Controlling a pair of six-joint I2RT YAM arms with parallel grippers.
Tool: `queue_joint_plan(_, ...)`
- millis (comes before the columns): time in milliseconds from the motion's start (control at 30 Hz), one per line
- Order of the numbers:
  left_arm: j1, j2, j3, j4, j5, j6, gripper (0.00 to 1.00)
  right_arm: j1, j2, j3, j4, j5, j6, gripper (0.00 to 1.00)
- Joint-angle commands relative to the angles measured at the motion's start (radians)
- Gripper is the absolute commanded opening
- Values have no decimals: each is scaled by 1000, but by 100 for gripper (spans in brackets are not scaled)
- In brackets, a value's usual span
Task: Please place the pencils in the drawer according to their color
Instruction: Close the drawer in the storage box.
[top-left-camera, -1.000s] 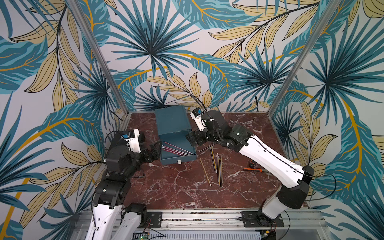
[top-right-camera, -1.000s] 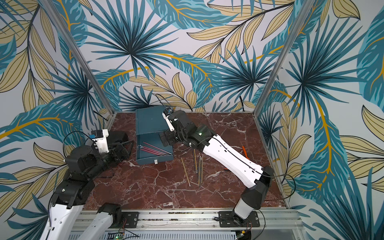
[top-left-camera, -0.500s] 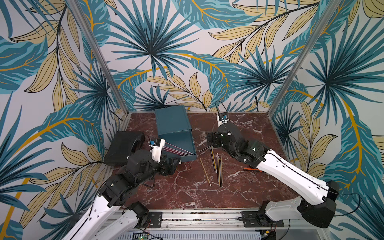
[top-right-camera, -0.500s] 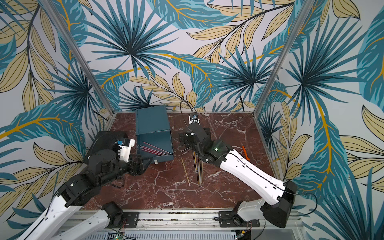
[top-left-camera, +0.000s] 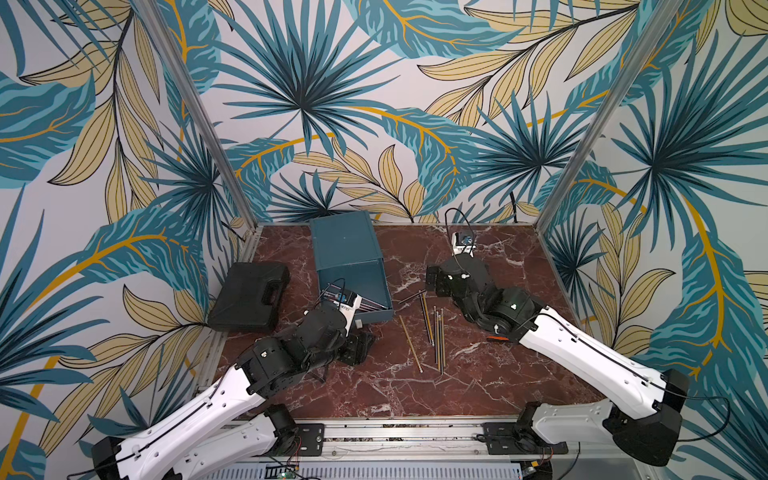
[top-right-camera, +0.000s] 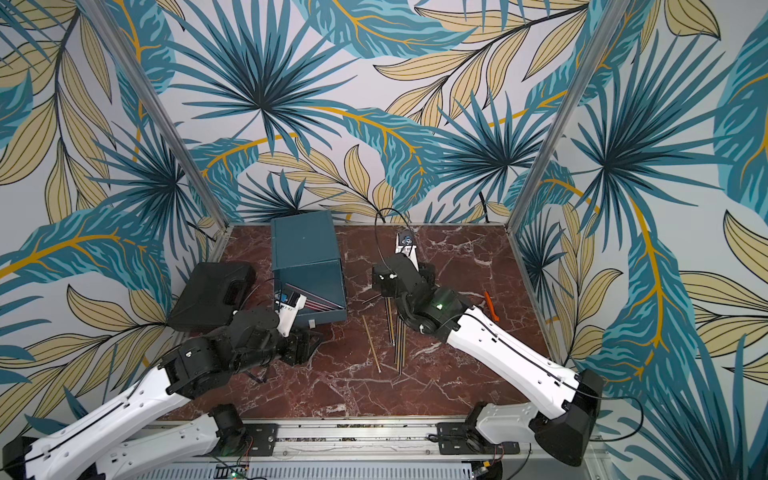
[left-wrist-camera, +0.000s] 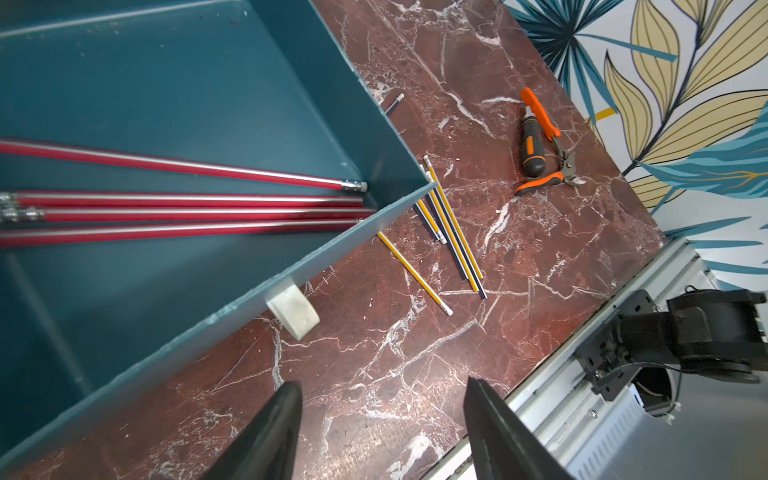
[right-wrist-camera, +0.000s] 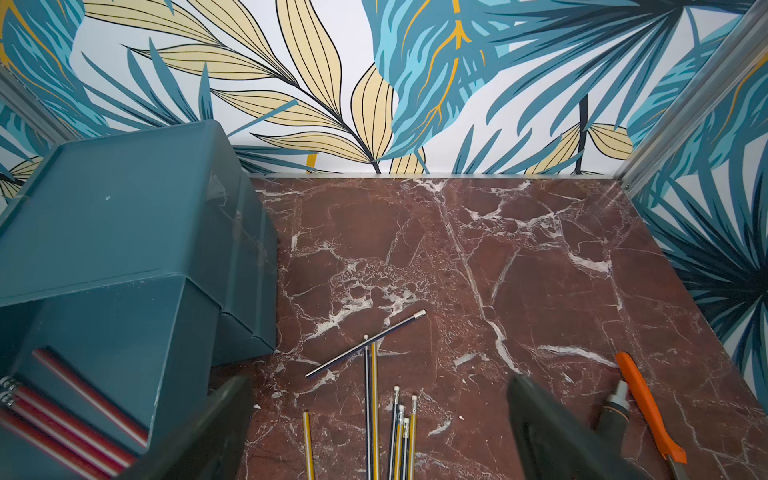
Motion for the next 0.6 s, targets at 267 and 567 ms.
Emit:
queue_joint_plan(267,-3,19,-95,225,-130,53,55,-3,25,-4,-8,1,7,100)
queue_joint_plan(567,-2,60,-108,325,-242,80,52,-4,30,4,-8,-8,-3,100)
